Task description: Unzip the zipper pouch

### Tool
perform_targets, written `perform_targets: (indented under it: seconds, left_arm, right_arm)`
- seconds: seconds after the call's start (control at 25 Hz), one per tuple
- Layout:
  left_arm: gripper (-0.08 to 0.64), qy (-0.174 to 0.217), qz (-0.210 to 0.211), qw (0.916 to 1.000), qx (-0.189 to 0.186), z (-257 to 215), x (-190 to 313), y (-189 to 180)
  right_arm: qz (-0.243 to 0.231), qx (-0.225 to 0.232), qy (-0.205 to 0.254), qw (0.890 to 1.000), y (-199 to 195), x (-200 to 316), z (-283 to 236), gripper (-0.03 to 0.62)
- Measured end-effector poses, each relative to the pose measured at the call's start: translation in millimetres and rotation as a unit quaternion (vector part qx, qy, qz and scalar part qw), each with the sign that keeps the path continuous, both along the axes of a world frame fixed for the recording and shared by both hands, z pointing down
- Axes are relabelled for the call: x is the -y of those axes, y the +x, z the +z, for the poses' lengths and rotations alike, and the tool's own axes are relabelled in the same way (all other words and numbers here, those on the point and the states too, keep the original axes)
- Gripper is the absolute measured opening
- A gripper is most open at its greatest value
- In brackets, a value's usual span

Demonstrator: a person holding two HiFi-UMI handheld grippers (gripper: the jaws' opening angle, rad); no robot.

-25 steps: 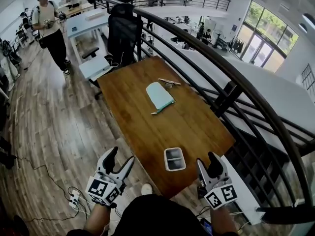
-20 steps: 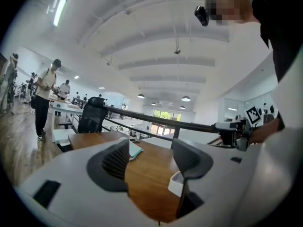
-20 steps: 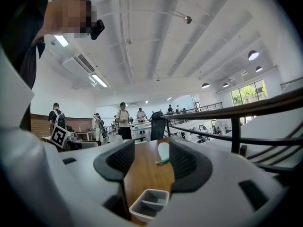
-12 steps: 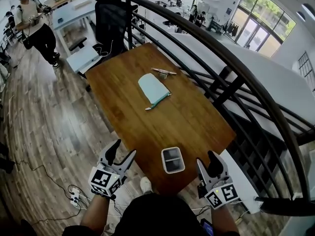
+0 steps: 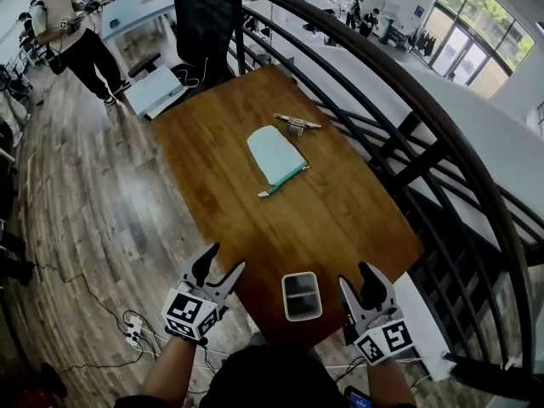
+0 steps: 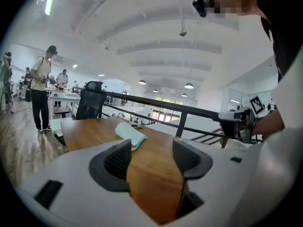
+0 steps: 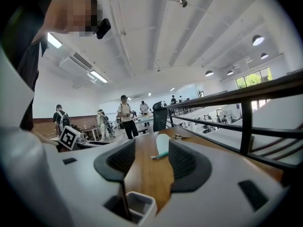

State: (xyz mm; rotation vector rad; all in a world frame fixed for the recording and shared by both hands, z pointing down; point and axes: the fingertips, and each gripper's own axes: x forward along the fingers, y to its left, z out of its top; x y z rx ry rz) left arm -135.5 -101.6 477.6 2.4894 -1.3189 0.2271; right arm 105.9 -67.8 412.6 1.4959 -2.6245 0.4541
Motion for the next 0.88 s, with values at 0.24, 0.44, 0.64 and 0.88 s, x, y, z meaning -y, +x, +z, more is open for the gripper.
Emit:
perform_targets:
  seconds: [0.24, 0.44, 0.64, 0.88]
  left_arm:
    - [0.28, -0.023, 0.015, 0.9993, 0.025, 25.8, 31.7, 19.9]
    - [0.279, -0.036, 0.022, 0.9984, 0.037, 44.3, 64.5, 29.8]
    - [0.279, -0.048, 0.038, 0.9963, 0.06, 69.1, 91.1, 48.6]
    - [0.279, -0.043, 0.076, 0.9879, 0.129, 95.8, 111.6, 69.4]
  right_arm:
    - [-0.001, 0.011, -0.037, 0.999, 13.5, 14.7, 31.8, 0.215]
    - [0.001, 0.012, -0.056, 0.998, 20.4, 28.6, 49.3, 0.21]
    - [-0.006, 0.01, -0.067, 0.998, 30.9, 43.7, 65.5, 0.205]
    - [-0.014, 0.017, -0.091, 0.996, 28.5, 43.6, 83.0, 0.196]
